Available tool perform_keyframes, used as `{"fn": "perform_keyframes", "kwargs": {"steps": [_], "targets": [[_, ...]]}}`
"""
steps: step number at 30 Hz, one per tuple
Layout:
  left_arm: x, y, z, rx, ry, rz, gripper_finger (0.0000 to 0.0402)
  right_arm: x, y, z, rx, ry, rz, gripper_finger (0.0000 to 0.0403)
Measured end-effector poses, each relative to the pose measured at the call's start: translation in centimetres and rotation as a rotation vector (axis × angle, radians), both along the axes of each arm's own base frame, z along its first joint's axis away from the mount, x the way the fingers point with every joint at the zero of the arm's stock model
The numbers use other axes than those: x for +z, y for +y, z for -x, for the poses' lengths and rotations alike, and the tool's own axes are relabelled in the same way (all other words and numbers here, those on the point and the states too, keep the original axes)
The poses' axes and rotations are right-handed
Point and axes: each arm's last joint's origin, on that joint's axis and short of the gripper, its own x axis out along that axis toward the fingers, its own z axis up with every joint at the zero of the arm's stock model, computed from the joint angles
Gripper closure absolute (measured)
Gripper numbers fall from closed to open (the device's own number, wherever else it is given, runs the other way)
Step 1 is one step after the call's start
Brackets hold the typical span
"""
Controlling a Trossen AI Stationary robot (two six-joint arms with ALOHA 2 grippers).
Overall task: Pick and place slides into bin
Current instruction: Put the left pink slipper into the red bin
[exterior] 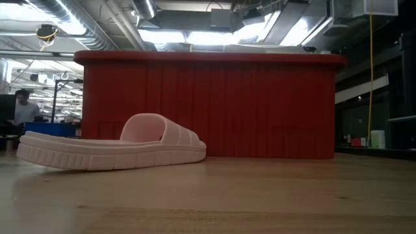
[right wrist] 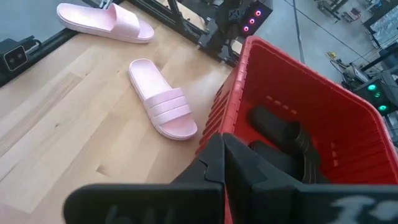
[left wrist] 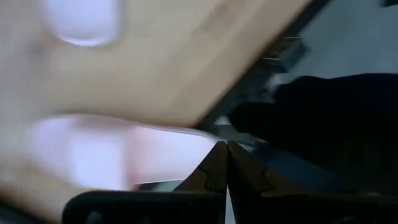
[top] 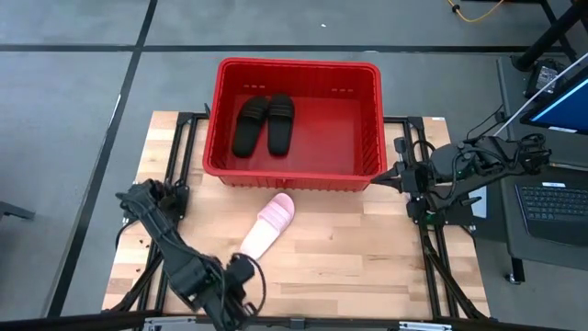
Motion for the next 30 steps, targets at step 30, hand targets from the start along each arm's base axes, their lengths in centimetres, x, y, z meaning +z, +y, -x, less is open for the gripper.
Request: {"fn": "perform_keyframes", "kwargs": {"steps": [30], "targets": [[-3.8, -6.6, -1.1, 0.156, 0.181, 0.254, 0.04, 0.0, 0.0, 0.0, 0.002, 0.005, 0.007, 0.0401]]}}
